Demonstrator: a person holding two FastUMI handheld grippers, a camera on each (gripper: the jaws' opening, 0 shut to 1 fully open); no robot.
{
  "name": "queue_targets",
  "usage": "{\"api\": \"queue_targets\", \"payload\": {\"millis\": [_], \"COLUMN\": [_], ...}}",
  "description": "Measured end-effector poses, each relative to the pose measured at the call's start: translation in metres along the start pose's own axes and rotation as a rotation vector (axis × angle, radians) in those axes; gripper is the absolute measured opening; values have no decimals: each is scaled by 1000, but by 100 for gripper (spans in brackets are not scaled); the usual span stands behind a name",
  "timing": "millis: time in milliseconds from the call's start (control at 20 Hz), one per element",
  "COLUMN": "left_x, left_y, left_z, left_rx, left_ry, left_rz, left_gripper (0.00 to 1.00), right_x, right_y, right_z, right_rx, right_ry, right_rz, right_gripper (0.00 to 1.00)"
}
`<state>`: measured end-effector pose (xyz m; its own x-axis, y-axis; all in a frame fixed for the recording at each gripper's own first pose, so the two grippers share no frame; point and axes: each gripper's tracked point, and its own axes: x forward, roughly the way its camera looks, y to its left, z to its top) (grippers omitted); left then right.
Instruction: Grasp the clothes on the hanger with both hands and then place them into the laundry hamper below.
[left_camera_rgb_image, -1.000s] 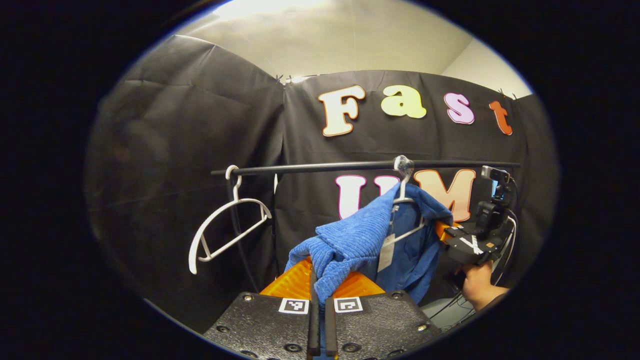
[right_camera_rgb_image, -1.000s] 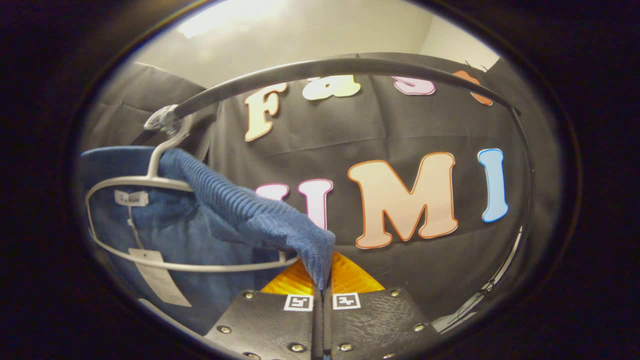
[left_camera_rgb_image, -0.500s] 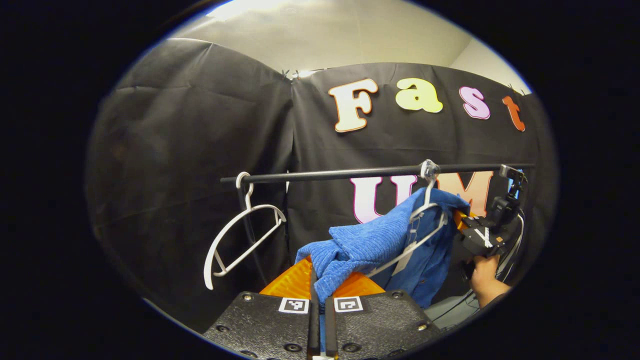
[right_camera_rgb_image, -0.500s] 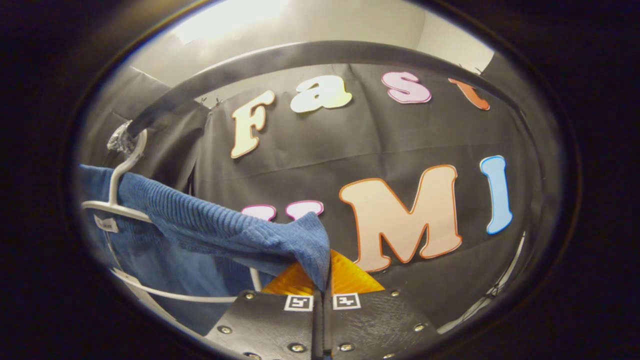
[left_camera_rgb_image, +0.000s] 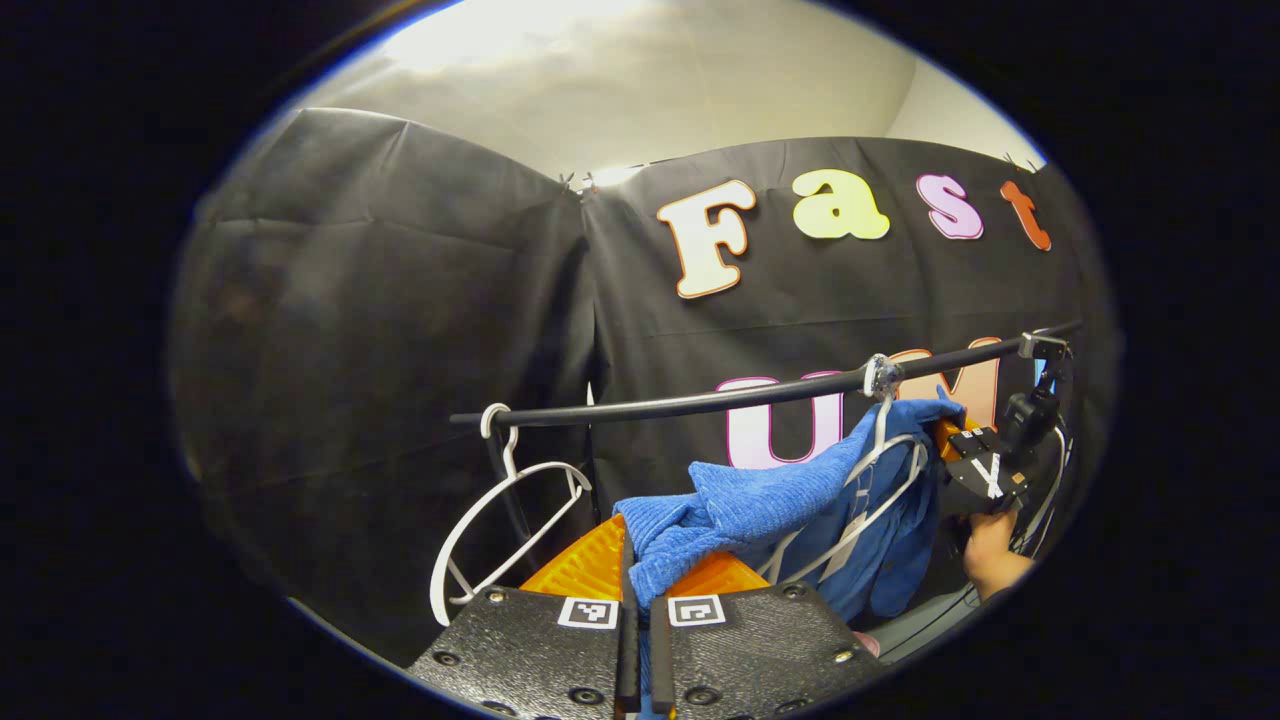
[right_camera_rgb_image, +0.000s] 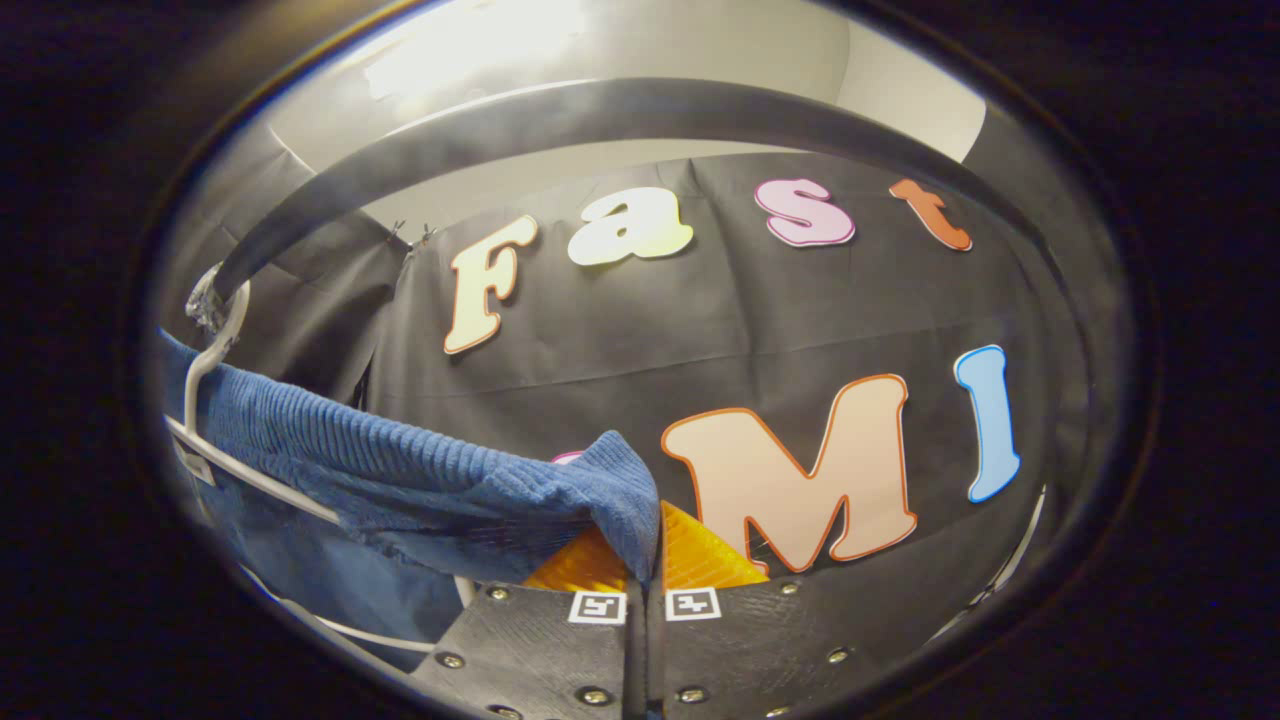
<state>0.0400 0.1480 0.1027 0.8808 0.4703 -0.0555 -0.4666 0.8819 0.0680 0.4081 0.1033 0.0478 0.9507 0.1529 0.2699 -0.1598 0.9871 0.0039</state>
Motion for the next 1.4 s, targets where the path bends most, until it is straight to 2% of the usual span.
{"api": "queue_targets", "payload": {"millis": [50, 200, 350, 450, 500, 600, 700, 800, 900, 950, 1050, 1100, 1150, 1200, 1300, 1400], "left_x": [5, 16, 21, 24, 27, 32, 31, 36, 38, 42, 41, 41, 42, 39, 41, 42], "left_y": [-1, -6, -9, -10, -12, -22, -24, -24, -17, -8, -7, -12, -13, -9, -15, -27], "left_z": [-9, -41, -60, -69, -79, -97, -104, -108, -117, -126, -145, -146, -145, -148, -166, -194], "left_rx": [-3, -39, -36, -12, 10, -3, -35, -23, -6, -15, -121, -161, -155, -117, -66, -92], "left_ry": [20, 73, 71, 55, 67, 92, 93, 74, 82, 107, 173, 178, 170, 156, 159, 197], "left_rz": [-5, -20, -26, -26, -27, -35, -39, -28, -25, -16, -41, -46, -49, -41, -47, -54], "left_gripper": [6, 4, 6, 3, 6, 5, 4, 6, 6, 4, 4, 4, 5, 5, 4, 4], "right_x": [4, 6, 0, -4, -6, -6, -7, -10, -10, -7, -4, -3, -5, -9, -21, -40], "right_y": [0, -1, -1, 0, 1, 7, 6, 7, 12, 8, 10, 11, 12, 11, 8, -5], "right_z": [-9, -39, -51, -61, -72, -100, -95, -94, -103, -105, -103, -103, -108, -119, -153, -180], "right_rx": [-5, -16, -67, -84, -71, -26, -35, -55, -39, -26, 31, 21, -22, -61, -64, -47], "right_ry": [21, 80, 96, 109, 138, 240, 233, 219, 255, 278, 301, 299, 301, 321, 402, 470], "right_rz": [1, 16, 31, 40, 48, 83, 94, 102, 127, 122, 141, 149, 155, 154, 164, 142], "right_gripper": [0, 0, 0, 0, 0, 0, 1, 0, 1, 3, 1, 0, 0, 0, 1, 1]}}
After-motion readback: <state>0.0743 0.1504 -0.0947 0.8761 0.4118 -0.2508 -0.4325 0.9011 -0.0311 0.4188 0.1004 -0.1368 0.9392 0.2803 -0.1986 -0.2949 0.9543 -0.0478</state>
